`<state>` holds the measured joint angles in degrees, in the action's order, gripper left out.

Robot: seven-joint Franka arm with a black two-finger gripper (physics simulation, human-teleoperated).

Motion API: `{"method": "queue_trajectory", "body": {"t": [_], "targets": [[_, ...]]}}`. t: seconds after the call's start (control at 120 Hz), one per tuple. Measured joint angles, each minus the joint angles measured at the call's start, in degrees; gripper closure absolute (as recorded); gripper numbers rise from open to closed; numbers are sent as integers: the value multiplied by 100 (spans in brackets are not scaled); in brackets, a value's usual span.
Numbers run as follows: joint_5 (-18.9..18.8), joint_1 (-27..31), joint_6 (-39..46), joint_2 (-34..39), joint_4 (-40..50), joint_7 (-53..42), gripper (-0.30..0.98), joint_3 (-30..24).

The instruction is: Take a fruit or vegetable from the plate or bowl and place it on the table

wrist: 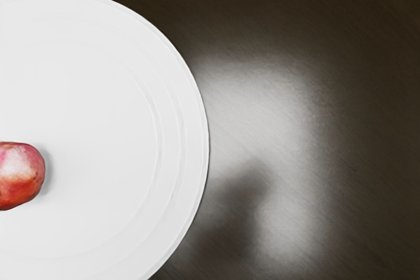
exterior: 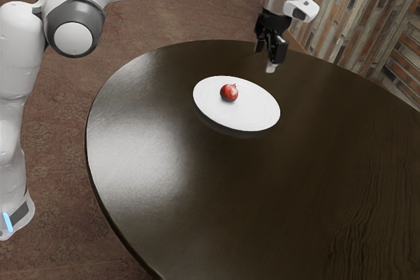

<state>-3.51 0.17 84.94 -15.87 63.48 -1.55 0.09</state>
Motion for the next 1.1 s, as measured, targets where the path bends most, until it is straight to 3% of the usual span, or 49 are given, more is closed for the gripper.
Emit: {"method": "queue_trajectory", "body": {"t": [0.358,0.483,0.583,0.808,0.967,1.1], "targets": [[-18,13,137,-6,-281,-110,0,2],[1,762,-1,-316,-84,-408,0,-3],[377,1260,-71,-494,506,-704,0,2],[919,1413,21,-829,936,-1211,0,0],[1013,1492,54,-869,981,-1445,0,10],[855,1552,-4,-879,972,-1552,0,9]]}}
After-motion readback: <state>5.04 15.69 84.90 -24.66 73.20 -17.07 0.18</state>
